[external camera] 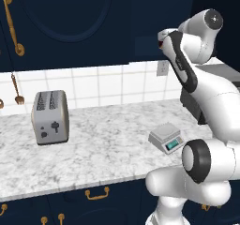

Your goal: Pick the canned food and place it on the digital scale for weighing, and close the cabinet.

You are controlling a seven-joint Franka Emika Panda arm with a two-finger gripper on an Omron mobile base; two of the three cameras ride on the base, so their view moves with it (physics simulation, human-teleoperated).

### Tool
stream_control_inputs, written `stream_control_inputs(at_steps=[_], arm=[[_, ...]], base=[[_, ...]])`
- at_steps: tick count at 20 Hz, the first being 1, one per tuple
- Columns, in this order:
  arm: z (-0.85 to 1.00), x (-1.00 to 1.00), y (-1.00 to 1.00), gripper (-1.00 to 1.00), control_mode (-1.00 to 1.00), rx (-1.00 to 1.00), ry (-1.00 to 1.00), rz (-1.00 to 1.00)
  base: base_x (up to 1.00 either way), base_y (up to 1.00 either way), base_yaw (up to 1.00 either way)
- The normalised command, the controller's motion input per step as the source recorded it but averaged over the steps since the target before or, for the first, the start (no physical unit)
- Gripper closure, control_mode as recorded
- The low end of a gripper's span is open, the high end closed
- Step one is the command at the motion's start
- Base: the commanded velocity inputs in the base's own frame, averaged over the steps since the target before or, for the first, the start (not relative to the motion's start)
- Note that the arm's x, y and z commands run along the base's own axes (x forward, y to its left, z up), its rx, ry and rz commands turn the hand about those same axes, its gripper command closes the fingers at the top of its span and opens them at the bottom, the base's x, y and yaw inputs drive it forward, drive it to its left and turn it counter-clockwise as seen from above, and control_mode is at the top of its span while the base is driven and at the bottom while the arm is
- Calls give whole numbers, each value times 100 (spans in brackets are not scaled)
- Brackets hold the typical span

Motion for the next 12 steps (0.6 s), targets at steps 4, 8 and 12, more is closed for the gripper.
stream_control_inputs(at_steps=[4, 8, 12], arm=[[-9, 48, 0, -100, -100, 0, 0, 0], [-3, 52, 0, -100, -100, 0, 0, 0], [0, 44, 0, -100, -100, 0, 0, 0]], base=[[0, 0, 0], [0, 0, 0], [0, 0, 0]])
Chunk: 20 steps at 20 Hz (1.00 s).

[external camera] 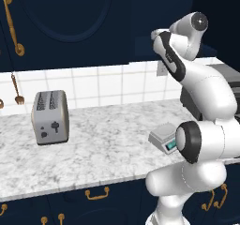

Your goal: Pick the canned food and place it on the digital scale for weighing, and close the cabinet.

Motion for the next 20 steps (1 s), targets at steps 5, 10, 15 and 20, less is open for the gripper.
stream_control_inputs(at_steps=[5, 10, 15, 20], arm=[[-2, 29, 0, -100, -100, 0, 0, 0], [-12, 19, 0, 100, -100, 0, 0, 0], [-5, 4, 0, 100, -100, 0, 0, 0], [1, -50, 0, 100, -100, 3, -6, 0]], base=[[0, 0, 0], [0, 0, 0], [0, 0, 0], [0, 0, 0]])
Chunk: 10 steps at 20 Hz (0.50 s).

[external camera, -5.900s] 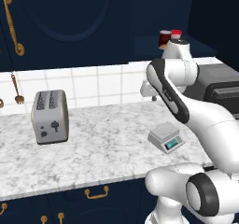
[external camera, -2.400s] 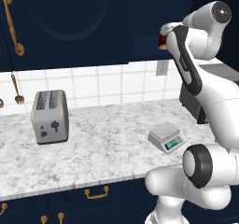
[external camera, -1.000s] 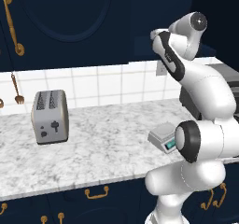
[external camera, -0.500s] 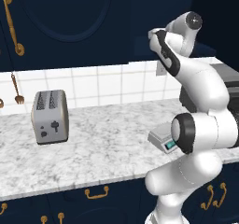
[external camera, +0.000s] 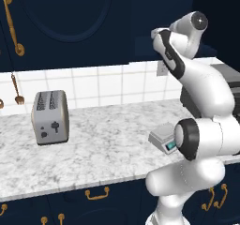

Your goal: Pick the canned food and place it on the digital scale for weighing, and close the cabinet.

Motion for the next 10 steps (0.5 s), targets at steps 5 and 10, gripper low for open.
stream_control_inputs(at_steps=[5, 10], arm=[[0, -98, 0, 100, -100, 6, -4, 0], [0, -100, 1, 100, -100, 6, -3, 0]], base=[[0, 0, 0], [0, 0, 0]])
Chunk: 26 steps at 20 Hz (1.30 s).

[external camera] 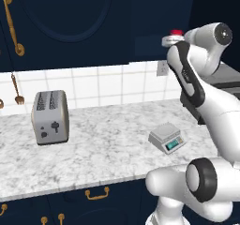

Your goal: Pick the canned food and place it on the digital scale for weighing, and close the cabinet.

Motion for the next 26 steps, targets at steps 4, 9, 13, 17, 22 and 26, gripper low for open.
stream_control_inputs(at_steps=[4, 9, 13, 17, 22, 26], arm=[[-30, -100, 5, 100, -100, 1, 11, 0], [-94, -51, 11, 100, -100, -3, 29, 4], [-100, 0, 0, 100, -100, -1, 17, 24], [-99, 12, 0, 100, -100, -3, 3, 29], [-75, 23, 0, 100, -100, -2, 9, 29], [-69, 21, -2, 100, -100, -3, 6, 28]], base=[[0, 0, 0], [0, 0, 0], [0, 0, 0], [0, 0, 0], [0, 0, 0], [0, 0, 0]])
